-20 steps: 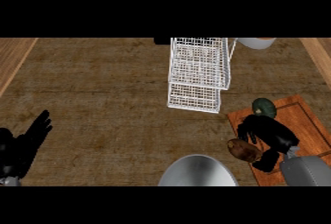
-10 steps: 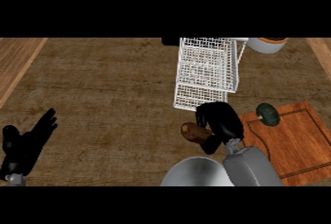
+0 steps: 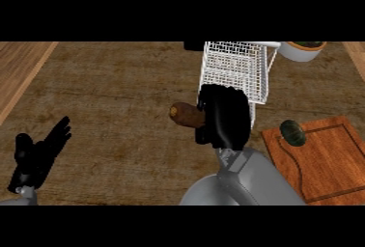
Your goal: Pick the sweet potato from the cutting board and place it in the tiered basket
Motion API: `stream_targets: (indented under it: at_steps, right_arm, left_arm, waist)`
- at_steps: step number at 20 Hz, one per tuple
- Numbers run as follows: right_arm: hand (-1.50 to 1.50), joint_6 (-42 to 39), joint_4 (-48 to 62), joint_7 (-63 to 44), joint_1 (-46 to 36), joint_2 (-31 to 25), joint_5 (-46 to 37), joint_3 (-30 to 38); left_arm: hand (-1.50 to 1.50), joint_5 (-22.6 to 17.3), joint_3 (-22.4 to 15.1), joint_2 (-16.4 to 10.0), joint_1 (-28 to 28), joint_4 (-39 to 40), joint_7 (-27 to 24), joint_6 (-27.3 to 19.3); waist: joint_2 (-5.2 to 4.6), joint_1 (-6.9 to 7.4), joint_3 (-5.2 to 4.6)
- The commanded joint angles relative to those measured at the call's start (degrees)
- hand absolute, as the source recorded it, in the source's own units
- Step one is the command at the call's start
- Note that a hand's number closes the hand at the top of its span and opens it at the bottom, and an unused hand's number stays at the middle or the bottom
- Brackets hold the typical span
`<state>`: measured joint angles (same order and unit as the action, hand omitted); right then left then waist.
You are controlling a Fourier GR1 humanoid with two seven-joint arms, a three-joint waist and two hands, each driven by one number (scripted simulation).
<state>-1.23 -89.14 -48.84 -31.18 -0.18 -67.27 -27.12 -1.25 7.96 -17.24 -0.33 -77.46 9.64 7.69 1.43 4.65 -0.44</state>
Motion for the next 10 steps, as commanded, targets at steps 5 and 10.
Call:
stream_targets:
  at_steps: [5, 10]
  right_arm:
    - [1.5, 4.69, 0.51, -28.84, -17.56, 0.17, -0.74, -8.56]
    - [1.5, 8.58, 7.55, -32.31, -26.92, 0.15, 0.52, -6.29]
  left_arm:
    - [0.0, 0.81, -1.21, 1.33, -1.86, 0.48, -0.35, -0.62]
    - [0.0, 0.71, -0.56, -0.18, -2.49, -0.03, -0.51, 0.18]
  waist:
    - [-1.07, 1.93, 0.14]
    - [-1.68, 2.31, 0.23]
